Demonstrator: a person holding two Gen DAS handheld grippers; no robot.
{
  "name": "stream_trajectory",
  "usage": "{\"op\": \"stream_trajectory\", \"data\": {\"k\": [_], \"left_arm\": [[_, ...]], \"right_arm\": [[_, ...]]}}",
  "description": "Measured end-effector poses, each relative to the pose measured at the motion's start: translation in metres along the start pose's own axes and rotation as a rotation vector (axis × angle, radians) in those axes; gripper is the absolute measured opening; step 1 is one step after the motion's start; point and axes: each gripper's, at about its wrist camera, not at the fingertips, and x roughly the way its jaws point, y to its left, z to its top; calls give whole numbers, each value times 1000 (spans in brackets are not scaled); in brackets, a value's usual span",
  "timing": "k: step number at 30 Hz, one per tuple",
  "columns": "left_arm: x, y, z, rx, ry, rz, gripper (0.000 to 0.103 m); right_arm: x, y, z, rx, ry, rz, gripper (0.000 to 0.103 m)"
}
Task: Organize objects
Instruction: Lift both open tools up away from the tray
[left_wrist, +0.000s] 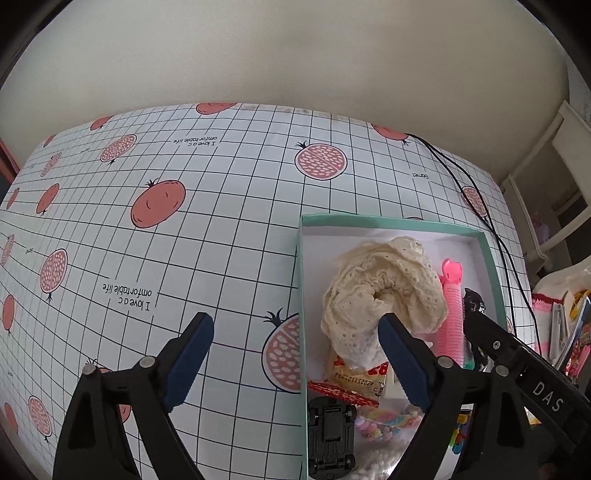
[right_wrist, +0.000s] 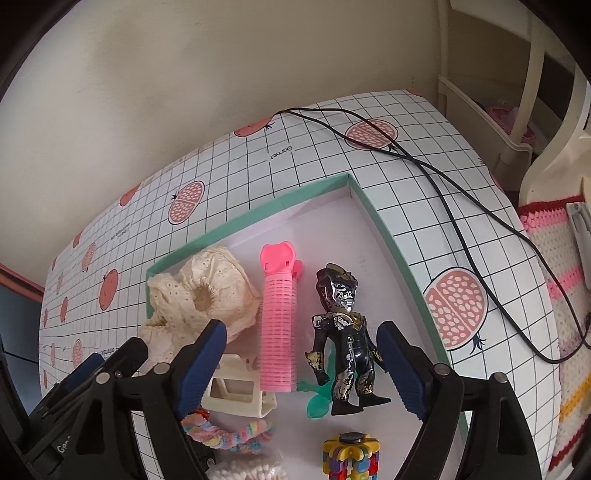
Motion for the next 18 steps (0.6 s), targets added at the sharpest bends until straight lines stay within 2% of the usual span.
{"op": "stream_trajectory", "data": {"k": [4,18], "left_arm": [[3,4,0,-12,0,7,91],[5,17,0,-45,-14,40,91]], "right_arm": [[0,-1,0,-2,-5,-3,99],[0,-2,0,2,-16,-24,103]]}}
